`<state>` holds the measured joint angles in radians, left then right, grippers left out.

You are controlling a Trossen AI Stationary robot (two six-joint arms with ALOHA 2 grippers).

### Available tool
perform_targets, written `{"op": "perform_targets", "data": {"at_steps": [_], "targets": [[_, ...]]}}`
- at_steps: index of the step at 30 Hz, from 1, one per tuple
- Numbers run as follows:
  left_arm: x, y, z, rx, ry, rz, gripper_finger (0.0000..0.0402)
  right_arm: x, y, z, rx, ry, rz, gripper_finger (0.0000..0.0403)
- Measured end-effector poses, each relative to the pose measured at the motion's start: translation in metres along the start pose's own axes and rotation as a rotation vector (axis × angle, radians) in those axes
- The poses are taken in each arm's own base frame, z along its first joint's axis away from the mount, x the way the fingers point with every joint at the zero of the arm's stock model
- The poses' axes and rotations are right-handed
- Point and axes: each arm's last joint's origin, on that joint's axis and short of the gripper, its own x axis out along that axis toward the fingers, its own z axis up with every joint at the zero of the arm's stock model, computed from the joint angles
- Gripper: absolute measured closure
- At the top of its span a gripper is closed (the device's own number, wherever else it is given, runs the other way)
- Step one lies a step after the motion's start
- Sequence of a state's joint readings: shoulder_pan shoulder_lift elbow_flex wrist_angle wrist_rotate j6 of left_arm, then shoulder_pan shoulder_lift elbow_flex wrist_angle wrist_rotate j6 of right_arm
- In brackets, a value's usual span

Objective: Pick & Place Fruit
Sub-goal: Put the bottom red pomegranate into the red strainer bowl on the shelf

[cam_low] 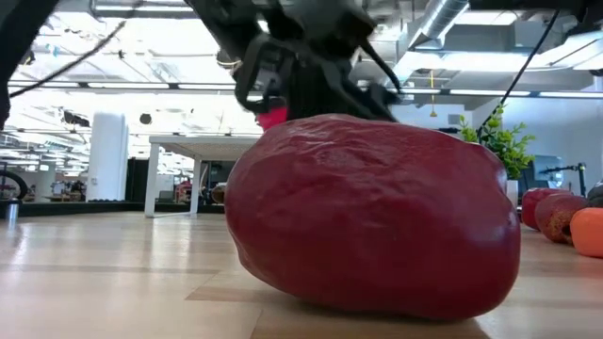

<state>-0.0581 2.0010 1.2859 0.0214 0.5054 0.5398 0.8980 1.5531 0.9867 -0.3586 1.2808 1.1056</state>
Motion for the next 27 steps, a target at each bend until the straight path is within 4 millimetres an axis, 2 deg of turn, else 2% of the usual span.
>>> {"op": "perform_targets", "data": {"at_steps": [3,7,10,13,17,23,27], "targets": [[-0.04,-0.009,0.022,-0.023,-0.002,0.147,0.0245,0.01,0.003,-0.017,-0.084,0.006,-0.031,0.0102],[-0.094,-0.025,0.043,-0.186,-0.082,0.288,0.0245,0.033,0.002,-0.039,-0.153,0.012,-0.103,0.0102],[-0.129,-0.039,0.046,-0.34,-0.153,0.377,0.0239,0.056,0.0,-0.05,-0.258,0.018,-0.161,0.0102],[-0.154,-0.055,0.042,-0.465,-0.253,0.454,0.0239,0.077,0.003,-0.053,-0.463,0.032,-0.201,0.0102],[-0.169,-0.075,0.019,-0.605,-0.362,0.549,0.0244,0.107,0.015,-0.041,-0.688,0.042,-0.249,0.0102],[-0.171,-0.101,-0.025,-0.765,-0.538,0.612,0.0234,0.146,0.027,-0.007,-0.928,0.048,-0.316,0.0102],[-0.169,-0.113,-0.044,-0.802,-0.676,0.605,0.0235,0.164,0.032,0.013,-0.941,0.024,-0.208,0.0102]]}}
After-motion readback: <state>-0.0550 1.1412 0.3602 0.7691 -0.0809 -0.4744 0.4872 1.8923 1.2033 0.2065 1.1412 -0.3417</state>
